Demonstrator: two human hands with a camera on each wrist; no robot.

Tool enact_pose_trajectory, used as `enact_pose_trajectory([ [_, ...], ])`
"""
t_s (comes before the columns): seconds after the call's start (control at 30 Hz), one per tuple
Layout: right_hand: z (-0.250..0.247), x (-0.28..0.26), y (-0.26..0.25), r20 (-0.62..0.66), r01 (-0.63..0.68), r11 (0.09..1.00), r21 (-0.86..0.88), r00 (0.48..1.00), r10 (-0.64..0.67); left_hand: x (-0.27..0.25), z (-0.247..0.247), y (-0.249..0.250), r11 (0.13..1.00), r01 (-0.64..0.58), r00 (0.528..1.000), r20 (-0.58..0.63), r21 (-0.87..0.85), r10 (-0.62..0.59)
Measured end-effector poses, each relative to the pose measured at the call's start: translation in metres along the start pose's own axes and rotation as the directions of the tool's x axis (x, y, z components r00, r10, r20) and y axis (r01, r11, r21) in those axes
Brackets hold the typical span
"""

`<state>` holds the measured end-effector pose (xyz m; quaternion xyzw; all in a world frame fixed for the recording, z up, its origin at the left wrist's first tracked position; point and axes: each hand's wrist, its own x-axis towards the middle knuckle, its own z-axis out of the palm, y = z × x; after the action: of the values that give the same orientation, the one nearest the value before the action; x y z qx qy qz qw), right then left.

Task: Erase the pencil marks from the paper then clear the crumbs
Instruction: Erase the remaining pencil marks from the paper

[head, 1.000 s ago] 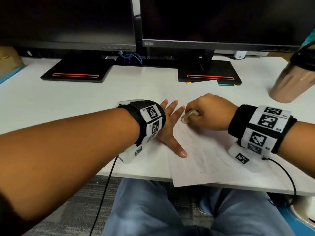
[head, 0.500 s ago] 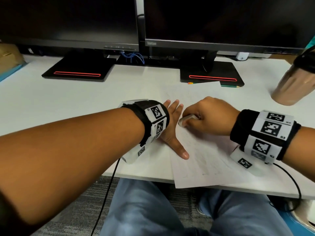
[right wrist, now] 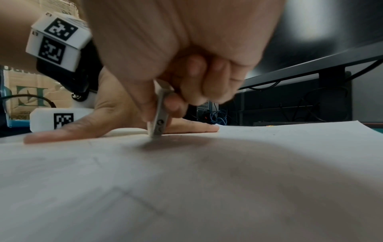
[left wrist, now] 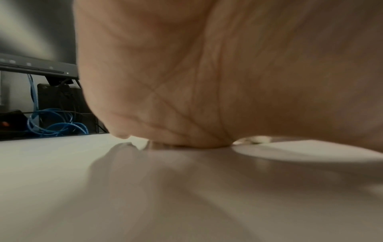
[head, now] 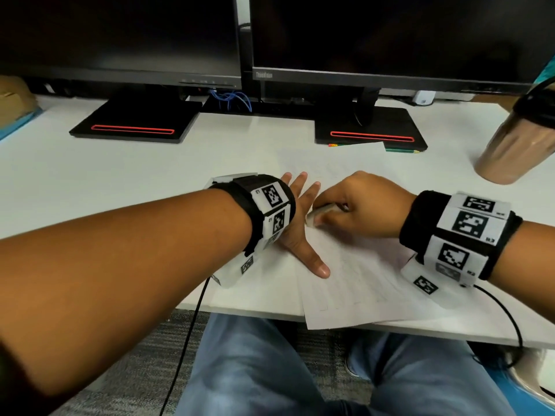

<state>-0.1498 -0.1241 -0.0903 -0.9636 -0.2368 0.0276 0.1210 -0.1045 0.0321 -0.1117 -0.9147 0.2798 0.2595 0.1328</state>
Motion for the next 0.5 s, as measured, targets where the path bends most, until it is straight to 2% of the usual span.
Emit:
enact_pose_trajectory([
  [0.07,-0.0019,0.0015,0.0024,-0.033,-0.023,0.996,-0.090,0.999,0.020,-0.0009,-0.0004,0.0007,1.000,0.002,1.000,-0.010,-0.010,-0.002],
  [0.2,0.0030,-0.0030,-0.0015,0.045,0.031,0.997,0.066,0.998,-0.034,0.0016,-0.0006,-0.0012,1.000,-0.005,1.000,0.003,0.006,0.004],
  [0.33,-0.0008,-0.0016,0.0021,-0.017,-0.020,1.000,-0.019,1.000,0.020,-0.0001,-0.0020,-0.0001,1.000,-0.001,1.000,0.000,0.009,0.001],
  [0.43,0.0057,-0.0048,-0.0020,0.049,0.060,0.998,0.026,0.997,-0.061,0.0019,-0.0017,-0.0002,1.000,-0.008,1.000,0.011,0.020,0.008],
  [0.5,0.0035,-0.0045,-0.0008,0.056,0.016,0.999,0.050,0.998,-0.019,0.0012,-0.0010,-0.0004,1.000,-0.006,1.000,0.005,0.021,0.005],
])
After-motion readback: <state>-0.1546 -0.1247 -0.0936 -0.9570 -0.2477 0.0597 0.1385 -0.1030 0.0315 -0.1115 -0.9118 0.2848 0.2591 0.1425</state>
